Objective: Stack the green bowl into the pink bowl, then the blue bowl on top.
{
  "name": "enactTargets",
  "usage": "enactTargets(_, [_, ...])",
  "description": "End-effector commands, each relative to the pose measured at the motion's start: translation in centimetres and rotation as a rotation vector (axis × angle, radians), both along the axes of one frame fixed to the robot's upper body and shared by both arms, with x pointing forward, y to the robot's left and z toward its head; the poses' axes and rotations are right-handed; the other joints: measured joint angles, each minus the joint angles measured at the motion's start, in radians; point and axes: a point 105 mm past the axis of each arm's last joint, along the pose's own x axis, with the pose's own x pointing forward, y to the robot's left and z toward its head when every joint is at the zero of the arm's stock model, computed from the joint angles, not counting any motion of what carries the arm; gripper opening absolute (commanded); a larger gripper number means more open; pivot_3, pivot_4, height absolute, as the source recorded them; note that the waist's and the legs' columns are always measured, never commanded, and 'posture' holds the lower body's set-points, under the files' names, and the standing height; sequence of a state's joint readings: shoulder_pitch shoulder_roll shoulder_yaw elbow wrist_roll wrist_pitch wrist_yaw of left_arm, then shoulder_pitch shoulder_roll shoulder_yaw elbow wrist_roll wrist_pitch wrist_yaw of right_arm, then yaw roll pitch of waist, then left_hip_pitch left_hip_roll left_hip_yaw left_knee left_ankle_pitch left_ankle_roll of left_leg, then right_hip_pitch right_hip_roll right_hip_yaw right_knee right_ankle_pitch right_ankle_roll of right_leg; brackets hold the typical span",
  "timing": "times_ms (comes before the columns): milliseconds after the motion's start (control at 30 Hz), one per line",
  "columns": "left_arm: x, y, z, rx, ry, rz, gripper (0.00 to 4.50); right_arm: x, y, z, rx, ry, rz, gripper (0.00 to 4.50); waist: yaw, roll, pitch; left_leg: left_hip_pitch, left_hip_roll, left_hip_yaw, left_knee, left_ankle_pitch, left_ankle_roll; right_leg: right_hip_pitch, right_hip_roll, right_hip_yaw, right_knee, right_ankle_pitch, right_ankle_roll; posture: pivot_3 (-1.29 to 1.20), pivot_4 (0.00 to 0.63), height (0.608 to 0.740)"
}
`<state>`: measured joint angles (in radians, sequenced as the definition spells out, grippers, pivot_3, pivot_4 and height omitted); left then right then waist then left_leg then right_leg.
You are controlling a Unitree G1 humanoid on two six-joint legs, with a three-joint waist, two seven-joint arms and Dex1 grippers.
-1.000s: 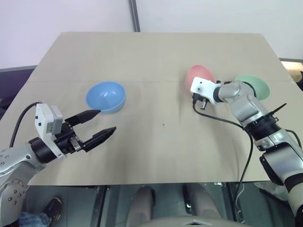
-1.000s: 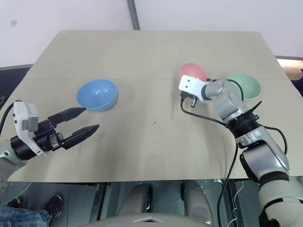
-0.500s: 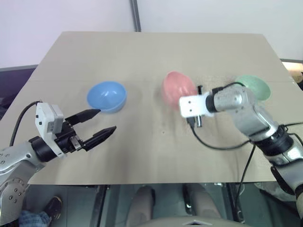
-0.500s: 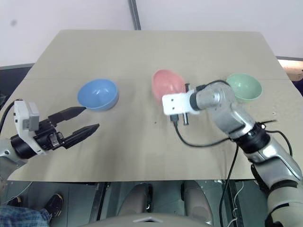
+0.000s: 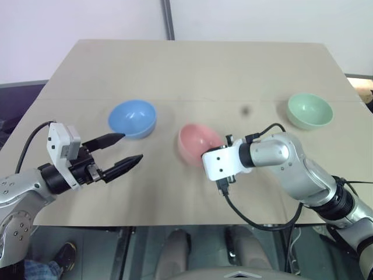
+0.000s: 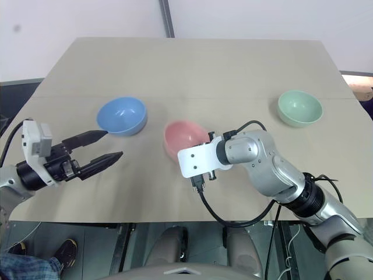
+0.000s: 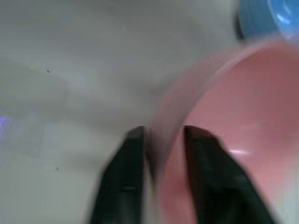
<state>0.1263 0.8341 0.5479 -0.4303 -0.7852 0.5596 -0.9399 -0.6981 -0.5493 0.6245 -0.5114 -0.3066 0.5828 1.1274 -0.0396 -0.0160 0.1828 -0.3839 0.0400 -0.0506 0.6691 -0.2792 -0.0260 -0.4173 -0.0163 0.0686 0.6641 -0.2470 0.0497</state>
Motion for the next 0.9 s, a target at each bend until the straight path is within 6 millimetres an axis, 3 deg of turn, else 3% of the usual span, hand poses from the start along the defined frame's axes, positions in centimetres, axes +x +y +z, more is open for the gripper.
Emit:
enactTargets(33, [0.0,-0.2,0.6,0.019,-0.029,-0.02,4.5,-0.3,0.1,0.7,0.017,-0.027,0.007,3.09,-0.001,0.0,0.0,0.0,0.0,0.0,0.0,0.0,0.0,0.0,0.0,0.0,0.0,0.0,0.0,0.0,0.15,0.74])
enactTargets(200, [0.2,-0.3,0.5,0.018,-0.034,-0.022,4.5,-0.2,-0.7,1.9,0.051,0.072,-0.03,3.09,-0.002,0.0,0.0,0.0,0.0,0.0,0.0,0.0,0.0,0.0,0.0,0.0,0.0,0.0,0.0,0.0,0.15,0.74])
enactTargets(367, [0.3,-0.1,0.6,0.019,-0.043,-0.013,4.5,-0.7,-2.0,4.4,0.187,0.287,-0.051,3.09,-0.001,0.0,0.0,0.0,0.0,0.0,0.0,0.0,0.0,0.0,0.0,0.0,0.0,0.0,0.0,0.0,0.15,0.74])
enactTargets(533, [0.2,0.3,0.5,0.021,-0.041,0.005,4.5,1.6,-6.3,6.8,0.362,0.489,-0.255,3.09,0.001,0.0,0.0,0.0,0.0,0.0,0.0,0.0,0.0,0.001,-0.001,0.0,-0.001,0.0,0.0,0.0,0.15,0.74])
enactTargets(700, [0.0,0.7,0.6,0.022,-0.048,0.032,4.5,2.8,-11.8,9.9,0.75,0.56,-0.288,3.09,0.002,0.0,0.0,0.0,0.0,-0.001,-0.001,0.0,0.0,0.001,0.0,-0.001,-0.001,0.0,0.0,0.0,0.15,0.74])
enactTargets(900, [0.0,1.3,0.9,0.021,-0.054,0.06,4.5,2.7,-18.2,8.2,0.848,0.502,-0.395,3.09,0.004,0.0,0.0,-0.001,-0.001,0.001,-0.001,0.0,0.001,0.001,-0.001,0.0,-0.002,0.0,0.0,0.0,0.15,0.74])
